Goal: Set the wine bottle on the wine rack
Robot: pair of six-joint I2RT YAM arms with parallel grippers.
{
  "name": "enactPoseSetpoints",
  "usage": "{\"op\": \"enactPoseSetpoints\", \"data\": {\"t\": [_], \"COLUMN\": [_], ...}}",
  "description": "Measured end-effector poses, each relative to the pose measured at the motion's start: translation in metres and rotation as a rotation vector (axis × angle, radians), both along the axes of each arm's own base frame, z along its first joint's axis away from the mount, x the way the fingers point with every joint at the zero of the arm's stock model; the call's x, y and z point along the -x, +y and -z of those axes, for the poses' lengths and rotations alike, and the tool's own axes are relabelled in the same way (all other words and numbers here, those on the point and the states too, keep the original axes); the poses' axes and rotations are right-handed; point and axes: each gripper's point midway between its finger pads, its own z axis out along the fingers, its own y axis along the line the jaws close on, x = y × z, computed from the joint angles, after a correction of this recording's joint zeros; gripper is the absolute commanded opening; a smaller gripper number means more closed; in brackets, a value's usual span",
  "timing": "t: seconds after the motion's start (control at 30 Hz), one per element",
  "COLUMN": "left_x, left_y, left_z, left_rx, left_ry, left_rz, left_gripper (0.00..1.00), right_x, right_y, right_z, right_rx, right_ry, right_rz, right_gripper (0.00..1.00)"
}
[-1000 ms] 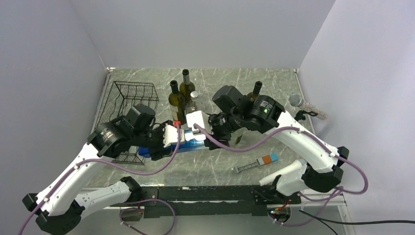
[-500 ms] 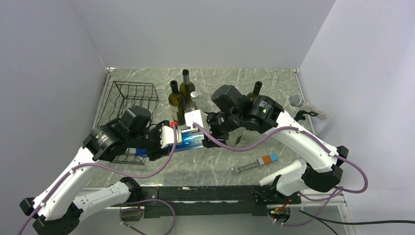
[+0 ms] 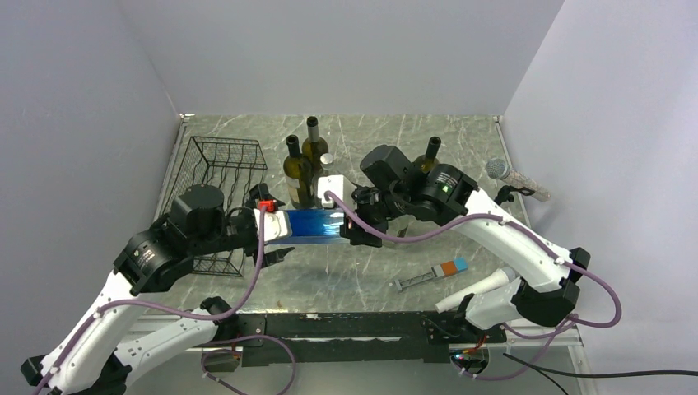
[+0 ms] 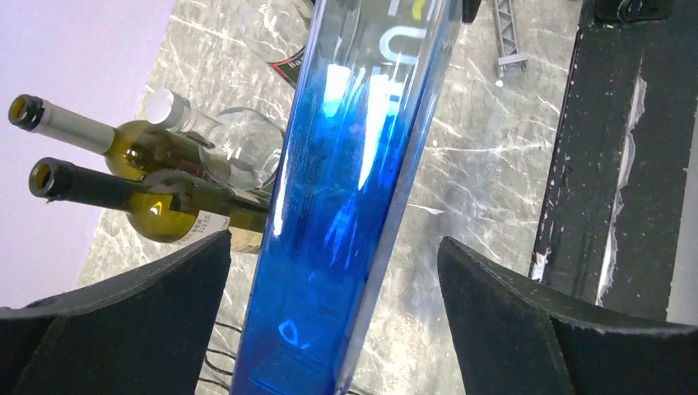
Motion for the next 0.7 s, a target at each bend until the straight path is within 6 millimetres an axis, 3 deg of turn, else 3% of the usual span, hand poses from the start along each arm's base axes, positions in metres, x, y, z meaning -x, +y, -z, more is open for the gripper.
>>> {"op": "enactPoseSetpoints", "data": {"t": [0.37,0.7], "left_x": [-0.008,-0.018], "left_y": [-0.001,0.005], "left_z": [0.003,-0.016], "left_rx": [0.007,0.055], "left_ry": [0.002,-0.057], "left_rz": [-0.041,-0.109], "left_gripper": [0.99,0.99], "right_x": [-0.011,-0.03], "right_y": [-0.011,-0.034], "right_z": [0.026,0.032], "right_rx": [0.013,-0.074], "right_ry": [0.041,0.057], "right_rz": [0.137,0.3], "right_gripper": [0.0,0.0]}}
